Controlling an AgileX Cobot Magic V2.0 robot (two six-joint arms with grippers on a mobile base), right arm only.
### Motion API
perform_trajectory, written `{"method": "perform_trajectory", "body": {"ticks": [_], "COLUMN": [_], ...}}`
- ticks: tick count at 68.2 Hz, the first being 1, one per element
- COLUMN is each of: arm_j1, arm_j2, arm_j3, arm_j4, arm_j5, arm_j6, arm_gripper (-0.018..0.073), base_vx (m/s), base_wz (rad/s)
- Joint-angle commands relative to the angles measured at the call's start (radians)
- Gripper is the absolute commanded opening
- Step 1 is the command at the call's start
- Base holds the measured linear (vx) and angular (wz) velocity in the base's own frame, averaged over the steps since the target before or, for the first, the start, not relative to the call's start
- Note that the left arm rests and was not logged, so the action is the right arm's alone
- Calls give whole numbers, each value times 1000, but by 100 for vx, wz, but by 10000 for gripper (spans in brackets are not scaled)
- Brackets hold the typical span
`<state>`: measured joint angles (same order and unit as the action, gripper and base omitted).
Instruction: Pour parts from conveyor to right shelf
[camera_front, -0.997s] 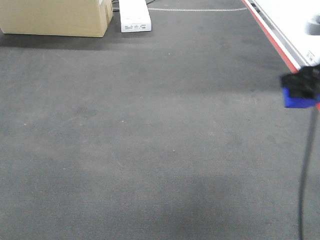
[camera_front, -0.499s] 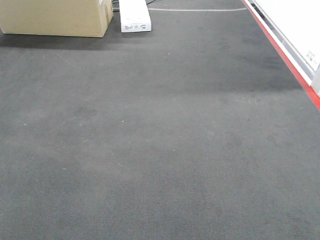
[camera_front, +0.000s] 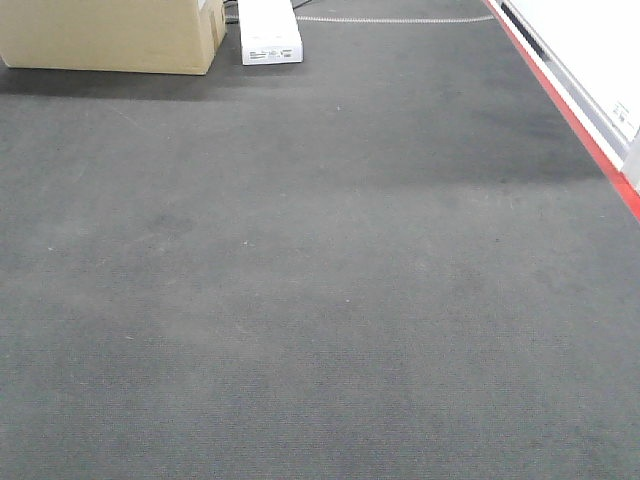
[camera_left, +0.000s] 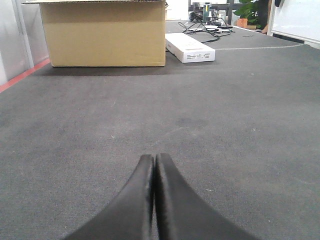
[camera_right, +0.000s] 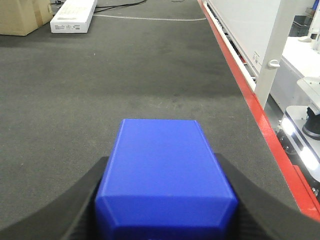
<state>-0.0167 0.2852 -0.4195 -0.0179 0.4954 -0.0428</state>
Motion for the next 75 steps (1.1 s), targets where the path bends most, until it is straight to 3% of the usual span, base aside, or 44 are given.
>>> {"method": "perform_trajectory", "body": {"ticks": [1,75], "arm_j1": [-2,-2], "arm_j2": [7,7], "arm_j3": [-28,-28], "arm_j4": [-7,-7], "arm_j5": [-83,-80], "arm_j6": [-4,-4], "arm_gripper": [-6,-6], "base_vx": [0,0], "base_wz": [0,0]}}
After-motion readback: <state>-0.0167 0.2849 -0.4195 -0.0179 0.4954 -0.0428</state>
